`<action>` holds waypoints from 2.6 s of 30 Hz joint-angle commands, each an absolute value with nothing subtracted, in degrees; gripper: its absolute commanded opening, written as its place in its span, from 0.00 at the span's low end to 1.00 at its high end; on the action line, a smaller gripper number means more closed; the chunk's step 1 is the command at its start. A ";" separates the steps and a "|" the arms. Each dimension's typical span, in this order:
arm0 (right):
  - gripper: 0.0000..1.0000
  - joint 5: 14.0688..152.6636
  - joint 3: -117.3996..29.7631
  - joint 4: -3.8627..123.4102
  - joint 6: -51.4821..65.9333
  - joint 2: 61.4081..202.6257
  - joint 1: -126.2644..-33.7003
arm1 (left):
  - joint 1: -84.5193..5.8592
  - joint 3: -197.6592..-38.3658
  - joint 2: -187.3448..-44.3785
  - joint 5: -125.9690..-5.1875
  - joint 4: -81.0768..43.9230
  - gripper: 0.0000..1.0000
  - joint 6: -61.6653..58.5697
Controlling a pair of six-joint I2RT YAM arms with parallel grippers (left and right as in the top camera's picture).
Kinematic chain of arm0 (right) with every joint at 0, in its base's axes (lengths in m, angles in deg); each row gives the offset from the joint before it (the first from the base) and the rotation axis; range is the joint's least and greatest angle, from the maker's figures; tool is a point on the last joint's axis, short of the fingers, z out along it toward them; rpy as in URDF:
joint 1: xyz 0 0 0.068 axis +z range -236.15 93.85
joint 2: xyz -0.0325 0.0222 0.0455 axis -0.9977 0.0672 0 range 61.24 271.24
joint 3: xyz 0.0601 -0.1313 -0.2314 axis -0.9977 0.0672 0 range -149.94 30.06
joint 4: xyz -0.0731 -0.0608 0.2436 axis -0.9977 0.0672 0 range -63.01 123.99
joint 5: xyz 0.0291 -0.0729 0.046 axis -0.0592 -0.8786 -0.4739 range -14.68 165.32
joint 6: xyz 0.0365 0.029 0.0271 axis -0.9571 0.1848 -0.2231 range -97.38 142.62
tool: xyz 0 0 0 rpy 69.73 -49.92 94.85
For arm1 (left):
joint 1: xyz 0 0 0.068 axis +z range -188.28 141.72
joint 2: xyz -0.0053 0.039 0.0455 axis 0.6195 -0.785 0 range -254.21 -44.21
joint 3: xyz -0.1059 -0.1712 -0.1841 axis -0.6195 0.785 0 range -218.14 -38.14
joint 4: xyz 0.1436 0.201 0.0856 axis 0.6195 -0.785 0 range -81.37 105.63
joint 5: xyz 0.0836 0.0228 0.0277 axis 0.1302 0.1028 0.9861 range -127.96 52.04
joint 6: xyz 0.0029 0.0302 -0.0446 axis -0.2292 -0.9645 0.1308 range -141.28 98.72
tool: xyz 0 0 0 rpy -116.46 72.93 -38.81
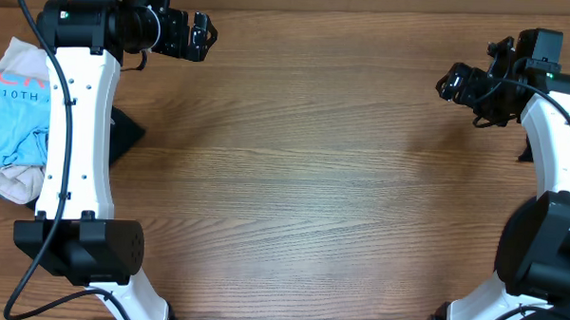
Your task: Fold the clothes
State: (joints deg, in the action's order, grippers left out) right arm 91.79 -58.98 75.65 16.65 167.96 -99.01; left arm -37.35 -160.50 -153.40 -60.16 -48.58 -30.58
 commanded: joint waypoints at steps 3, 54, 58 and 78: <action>1.00 91.62 -59.59 75.32 16.43 149.64 -90.75 | -37.57 -160.55 -153.60 -59.83 -48.44 1.00 -30.04; 1.00 77.39 29.63 24.92 16.56 61.45 -78.88 | -37.57 -160.55 -153.60 -59.83 -48.42 1.00 -30.04; 1.00 77.52 29.63 31.50 16.58 61.45 -78.88 | -37.57 -160.55 -153.60 -59.83 -48.44 1.00 -30.04; 1.00 77.50 29.61 31.61 16.58 61.47 -78.88 | -37.68 -160.50 -152.44 -59.04 -48.88 1.00 -30.04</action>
